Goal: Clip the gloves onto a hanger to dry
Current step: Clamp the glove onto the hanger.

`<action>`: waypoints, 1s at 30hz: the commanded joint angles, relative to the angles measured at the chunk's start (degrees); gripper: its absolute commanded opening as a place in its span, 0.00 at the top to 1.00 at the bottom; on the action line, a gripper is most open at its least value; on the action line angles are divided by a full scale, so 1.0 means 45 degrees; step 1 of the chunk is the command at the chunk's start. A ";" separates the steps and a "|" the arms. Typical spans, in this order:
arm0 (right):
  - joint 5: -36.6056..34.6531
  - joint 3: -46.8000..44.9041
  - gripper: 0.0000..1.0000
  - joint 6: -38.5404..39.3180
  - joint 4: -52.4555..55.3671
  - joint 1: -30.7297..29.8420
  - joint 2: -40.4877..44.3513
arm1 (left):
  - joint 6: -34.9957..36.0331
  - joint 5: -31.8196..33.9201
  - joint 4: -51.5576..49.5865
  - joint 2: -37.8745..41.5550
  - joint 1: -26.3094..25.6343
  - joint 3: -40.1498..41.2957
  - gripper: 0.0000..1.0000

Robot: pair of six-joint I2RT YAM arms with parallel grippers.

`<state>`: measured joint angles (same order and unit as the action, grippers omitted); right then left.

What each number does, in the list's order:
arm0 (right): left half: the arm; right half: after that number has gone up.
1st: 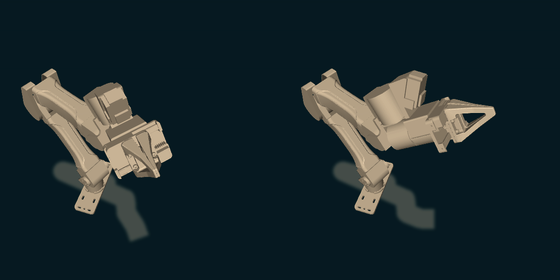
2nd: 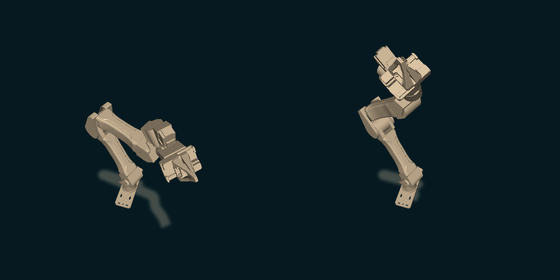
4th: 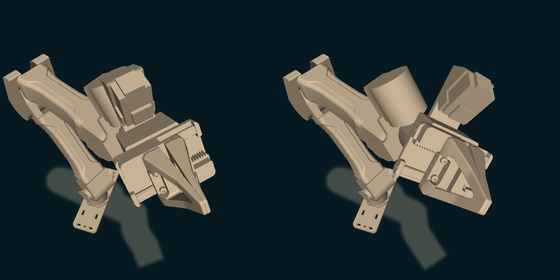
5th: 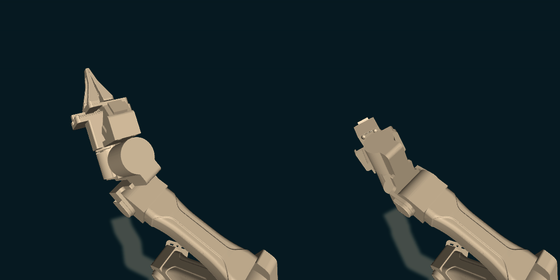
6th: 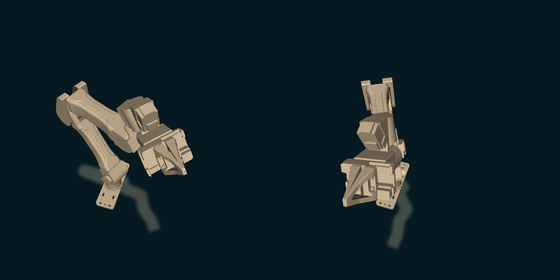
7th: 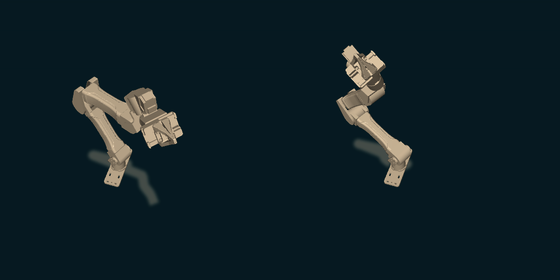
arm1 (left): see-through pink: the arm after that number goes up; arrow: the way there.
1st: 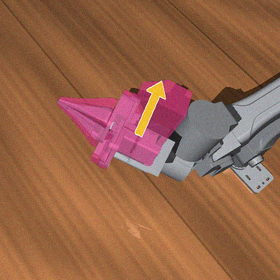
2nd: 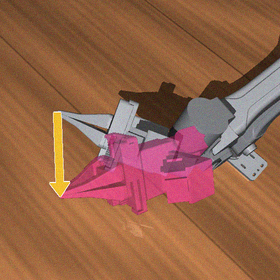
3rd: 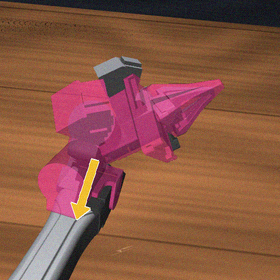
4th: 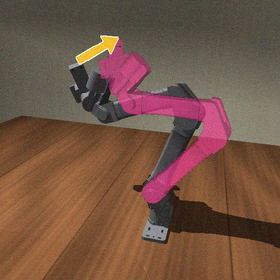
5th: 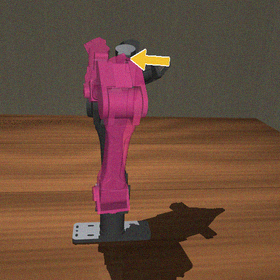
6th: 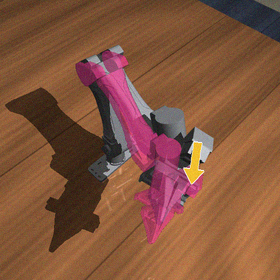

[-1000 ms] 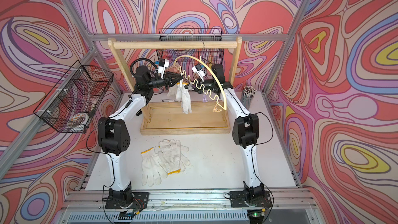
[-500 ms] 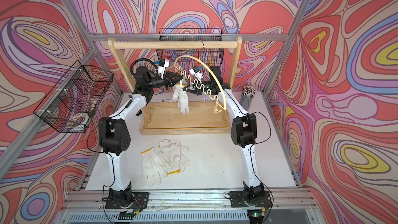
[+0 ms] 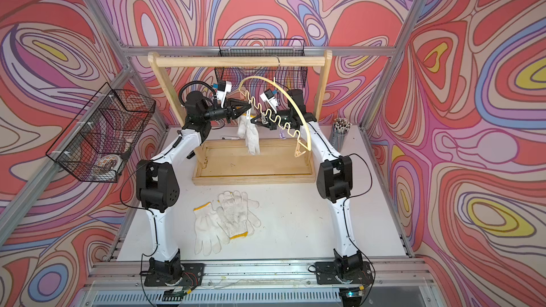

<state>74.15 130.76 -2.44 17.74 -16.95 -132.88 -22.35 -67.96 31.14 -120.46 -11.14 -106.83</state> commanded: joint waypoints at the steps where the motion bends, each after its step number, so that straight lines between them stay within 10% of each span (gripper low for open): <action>1: 0.0021 0.0259 1.00 0.0150 -0.0015 0.0065 0.0328 | -0.0303 -0.0344 0.0715 -0.0193 0.0142 -0.0024 1.00; 10: -0.0032 0.0107 1.00 0.0107 -0.0131 0.0108 0.0408 | -0.0411 -0.0307 0.0776 -0.0183 0.0170 0.0028 1.00; 21: -0.0160 -0.0093 1.00 -0.0010 -0.0443 0.0185 0.0554 | -0.0868 -0.0327 0.1243 -0.0183 0.0199 0.0175 0.46; 30: -0.0257 -0.0474 1.00 -0.0143 -0.0793 0.0230 0.0734 | -0.1074 -0.0211 0.1551 -0.0096 0.0215 0.0340 0.30</action>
<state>73.30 129.86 -2.66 15.75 -16.05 -132.49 -26.22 -68.38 34.89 -120.49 -10.76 -106.15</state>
